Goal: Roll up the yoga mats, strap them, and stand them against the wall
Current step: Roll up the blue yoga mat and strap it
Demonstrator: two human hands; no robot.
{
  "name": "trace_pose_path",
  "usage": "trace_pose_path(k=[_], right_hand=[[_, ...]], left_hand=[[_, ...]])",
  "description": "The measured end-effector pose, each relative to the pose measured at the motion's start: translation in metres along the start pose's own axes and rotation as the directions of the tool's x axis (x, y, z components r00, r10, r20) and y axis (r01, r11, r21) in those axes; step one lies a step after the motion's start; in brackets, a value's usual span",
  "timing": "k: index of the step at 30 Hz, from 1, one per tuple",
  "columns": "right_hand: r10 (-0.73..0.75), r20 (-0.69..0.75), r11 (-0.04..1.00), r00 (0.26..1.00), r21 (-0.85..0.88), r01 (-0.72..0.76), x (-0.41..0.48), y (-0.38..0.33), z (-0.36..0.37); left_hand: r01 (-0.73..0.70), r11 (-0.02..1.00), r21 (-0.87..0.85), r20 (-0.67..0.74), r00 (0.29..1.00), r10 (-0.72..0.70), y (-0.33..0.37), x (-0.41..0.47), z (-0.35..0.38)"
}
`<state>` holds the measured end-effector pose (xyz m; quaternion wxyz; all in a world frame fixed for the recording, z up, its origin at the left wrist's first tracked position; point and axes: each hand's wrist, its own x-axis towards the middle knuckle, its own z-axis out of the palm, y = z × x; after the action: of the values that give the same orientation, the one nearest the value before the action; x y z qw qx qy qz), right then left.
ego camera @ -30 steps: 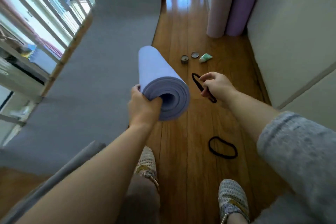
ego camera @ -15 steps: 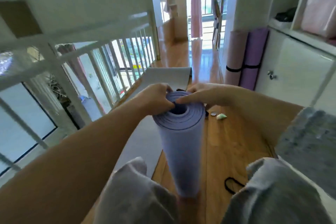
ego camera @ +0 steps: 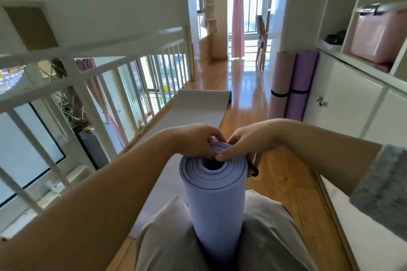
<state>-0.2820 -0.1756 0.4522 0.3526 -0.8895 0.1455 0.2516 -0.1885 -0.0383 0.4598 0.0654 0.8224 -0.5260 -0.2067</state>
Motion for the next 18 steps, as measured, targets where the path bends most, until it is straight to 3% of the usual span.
trace_pose_path(k=[3, 6, 9, 14, 16, 18], right_hand=[[-0.049, -0.108, 0.999, 0.993, -0.018, 0.047, -0.003, -0.002, -0.006], [-0.188, -0.312, 0.982, 0.931, -0.026, 0.189, -0.004, -0.002, -0.013], [-0.299, -0.488, 0.927, 0.820, 0.056, 0.372, -0.008, -0.005, -0.017], [-0.376, -0.537, 0.768, 0.755, 0.276, 0.578, -0.017, -0.019, -0.021], [-0.368, -0.553, 0.702, 0.747, 0.361, 0.614, -0.020, -0.023, -0.023], [-0.361, -0.549, 0.635, 0.754, 0.447, 0.630, -0.023, -0.025, -0.025]], left_hand=[[0.013, 0.999, -0.037, 0.006, 1.000, -0.013, -0.004, -0.001, -0.001], [0.049, 0.929, -0.368, 0.046, 0.998, -0.034, -0.009, -0.007, -0.013], [0.004, 0.807, -0.590, -0.138, 0.985, -0.106, -0.020, -0.009, -0.023], [-0.192, 0.754, -0.628, -0.405, 0.908, -0.105, -0.021, -0.002, -0.009], [-0.263, 0.671, -0.693, -0.494, 0.851, -0.177, -0.021, -0.001, -0.004], [-0.334, 0.452, -0.827, -0.492, 0.820, -0.293, -0.024, 0.002, -0.002]])
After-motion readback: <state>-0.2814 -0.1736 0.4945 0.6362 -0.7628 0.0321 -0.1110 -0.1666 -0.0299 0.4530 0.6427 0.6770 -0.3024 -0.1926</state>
